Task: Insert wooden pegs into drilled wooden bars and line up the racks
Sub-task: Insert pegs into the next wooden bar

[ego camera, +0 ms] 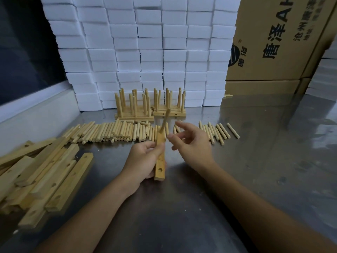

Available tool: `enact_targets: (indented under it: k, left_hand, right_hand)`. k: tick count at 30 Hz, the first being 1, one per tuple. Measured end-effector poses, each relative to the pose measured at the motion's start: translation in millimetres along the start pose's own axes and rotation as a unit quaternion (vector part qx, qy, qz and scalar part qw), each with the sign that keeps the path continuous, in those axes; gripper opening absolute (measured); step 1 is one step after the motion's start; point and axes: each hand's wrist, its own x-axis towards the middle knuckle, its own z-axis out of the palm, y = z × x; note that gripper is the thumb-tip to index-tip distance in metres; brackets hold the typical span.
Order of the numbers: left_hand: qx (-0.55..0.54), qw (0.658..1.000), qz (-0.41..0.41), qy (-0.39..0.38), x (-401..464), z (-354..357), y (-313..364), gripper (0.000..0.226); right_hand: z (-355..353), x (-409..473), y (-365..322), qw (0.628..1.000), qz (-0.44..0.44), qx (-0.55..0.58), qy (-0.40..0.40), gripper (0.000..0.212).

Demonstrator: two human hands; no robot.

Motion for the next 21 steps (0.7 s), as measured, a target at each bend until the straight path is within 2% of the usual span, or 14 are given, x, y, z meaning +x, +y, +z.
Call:
enact_targets:
  k: [2, 4, 6, 8, 10, 12, 17, 21]
  left_hand:
    - [-0.016, 0.999, -0.002, 0.029, 2.9, -3.7, -0.9, 0.022]
    - [-0.034, 0.998, -0.009, 0.044, 5.0, -5.6, -0.8, 0.023]
    - [-0.046, 0.997, -0.017, 0.051, 5.7, -6.1, -0.3, 0.023]
    - [-0.043, 0.997, -0.02, 0.053, 6.2, -5.7, 0.4, 0.023]
    - [-0.042, 0.997, -0.024, 0.052, 5.8, -5.1, 1.1, 0.022]
    - [-0.044, 0.997, -0.029, 0.054, 5.7, -5.2, 2.3, 0.022]
    - [-0.058, 0.996, -0.035, 0.054, 4.8, -5.8, 4.8, 0.021]
    - [-0.076, 0.995, -0.039, 0.054, 3.7, -5.6, 6.1, 0.018]
  right_hand:
    - [-3.2, 1.8, 8.4, 0.992, -0.014, -0.121, 0.012, 0.029]
    - [-8.3, 5.8, 15.5, 0.966, -0.018, -0.257, -0.006, 0.037]
    - [-11.1, 9.2, 18.9, 0.93, -0.001, -0.364, -0.06, 0.051]
    - [-9.8, 10.2, 19.9, 0.897, 0.015, -0.425, -0.119, 0.058]
    - [-6.3, 9.4, 21.0, 0.875, 0.02, -0.458, -0.155, 0.056]
    - [-3.1, 7.9, 19.8, 0.867, 0.022, -0.473, -0.154, 0.055]
    - [0.1, 3.7, 11.6, 0.862, 0.009, -0.503, -0.055, 0.034]
    - [-6.8, 4.7, 8.4, 0.887, 0.032, -0.461, -0.014, 0.02]
